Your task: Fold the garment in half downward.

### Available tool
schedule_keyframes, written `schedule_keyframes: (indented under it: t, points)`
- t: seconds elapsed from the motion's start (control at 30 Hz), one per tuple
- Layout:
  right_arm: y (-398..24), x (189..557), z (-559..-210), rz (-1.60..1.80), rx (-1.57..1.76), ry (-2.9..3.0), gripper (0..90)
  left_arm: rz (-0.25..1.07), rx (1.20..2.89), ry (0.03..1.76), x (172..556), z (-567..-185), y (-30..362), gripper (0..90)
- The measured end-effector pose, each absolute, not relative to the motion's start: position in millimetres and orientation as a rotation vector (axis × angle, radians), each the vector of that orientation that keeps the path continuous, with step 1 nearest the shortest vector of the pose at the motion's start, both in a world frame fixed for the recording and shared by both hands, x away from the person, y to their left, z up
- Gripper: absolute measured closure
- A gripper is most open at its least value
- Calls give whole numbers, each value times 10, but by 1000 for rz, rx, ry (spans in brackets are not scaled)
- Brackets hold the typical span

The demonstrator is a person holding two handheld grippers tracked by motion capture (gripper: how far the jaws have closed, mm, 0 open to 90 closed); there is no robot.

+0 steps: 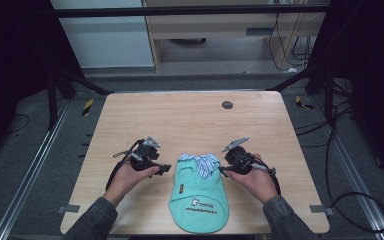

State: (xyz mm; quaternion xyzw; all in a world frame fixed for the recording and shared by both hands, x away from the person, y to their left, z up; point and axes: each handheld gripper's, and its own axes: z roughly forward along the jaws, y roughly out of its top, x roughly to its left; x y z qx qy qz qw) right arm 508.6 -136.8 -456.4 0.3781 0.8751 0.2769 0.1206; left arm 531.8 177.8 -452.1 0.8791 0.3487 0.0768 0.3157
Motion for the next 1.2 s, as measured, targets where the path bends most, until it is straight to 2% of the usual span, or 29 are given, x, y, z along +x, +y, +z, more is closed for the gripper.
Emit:
schedule_keyframes:
  t: [0.17, 0.37, 0.63, 0.97, 1.2]
  points:
    - [-1244, 5236, -4514, 839, 1124, 2565, 628, 185, 2331, 919, 5467, -4453, 1620, 437]
    - [-1168, 5358, -4520, 892, 1146, 2516, 702, 189, 2350, 925, 5569, -4437, 1417, 488]
    - [-1162, 5444, -4570, 901, 1207, 2477, 702, 178, 2366, 963, 5663, -4521, 1245, 495]
    - [-1126, 5502, -4724, 885, 1253, 2476, 614, 194, 2373, 998, 5667, -4664, 1201, 477]
    - [-1122, 5520, -4828, 877, 1283, 2483, 591, 184, 2395, 993, 5655, -4735, 1188, 479]
